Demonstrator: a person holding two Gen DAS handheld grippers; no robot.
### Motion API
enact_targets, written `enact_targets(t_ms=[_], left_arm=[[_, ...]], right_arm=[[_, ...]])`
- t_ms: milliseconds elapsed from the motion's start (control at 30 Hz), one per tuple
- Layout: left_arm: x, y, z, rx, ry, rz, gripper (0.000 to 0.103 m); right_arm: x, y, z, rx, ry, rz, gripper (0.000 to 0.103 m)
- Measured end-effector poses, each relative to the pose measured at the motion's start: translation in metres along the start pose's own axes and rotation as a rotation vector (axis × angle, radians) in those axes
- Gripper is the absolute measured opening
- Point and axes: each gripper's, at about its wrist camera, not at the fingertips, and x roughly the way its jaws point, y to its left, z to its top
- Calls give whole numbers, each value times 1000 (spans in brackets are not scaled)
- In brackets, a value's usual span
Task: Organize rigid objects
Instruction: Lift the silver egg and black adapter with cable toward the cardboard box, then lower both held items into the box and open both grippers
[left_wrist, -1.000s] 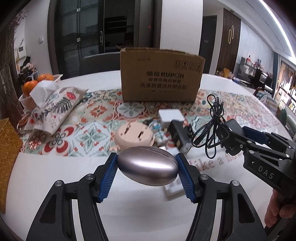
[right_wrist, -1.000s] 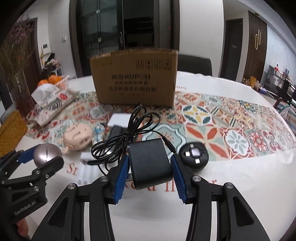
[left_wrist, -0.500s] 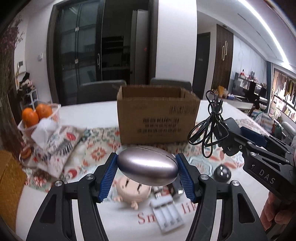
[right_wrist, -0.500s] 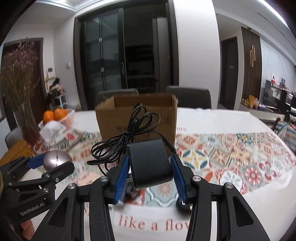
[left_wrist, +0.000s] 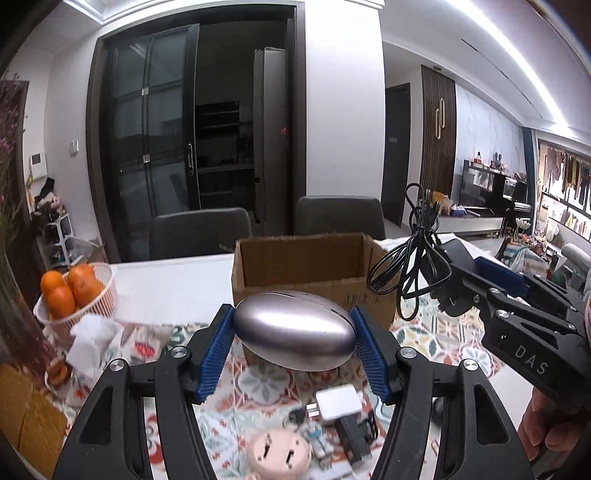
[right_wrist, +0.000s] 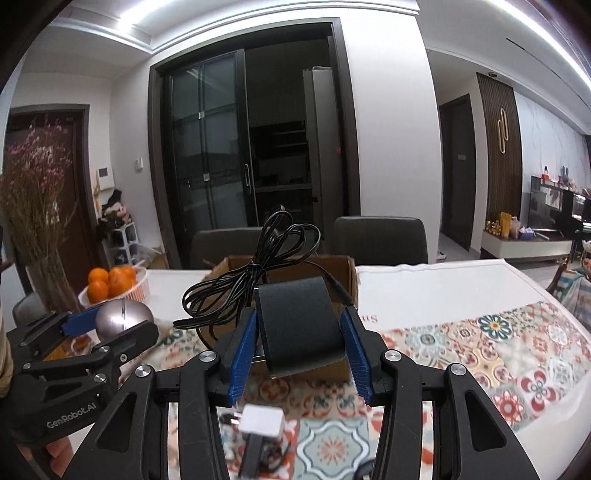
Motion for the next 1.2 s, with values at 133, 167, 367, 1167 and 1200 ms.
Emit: enact_targets(t_ms=[133,167,367,1167,1200], left_arm=[[10,2,19,-1,-5,-4,63],[13,2,26,-3,-3,-8,63],[33,4,48,14,-4,5,63],[158,22,86,-15,261,-3,63],[162,23,86,-20,276,-5,63]], right_arm=[[12,-1,17,5,-6,12,46],[15,-1,21,4,-2,13,46],[35,-5,43,6,7,30,47],[175,-25,73,1,346,99,47],[180,-26,72,1,358,103,47]])
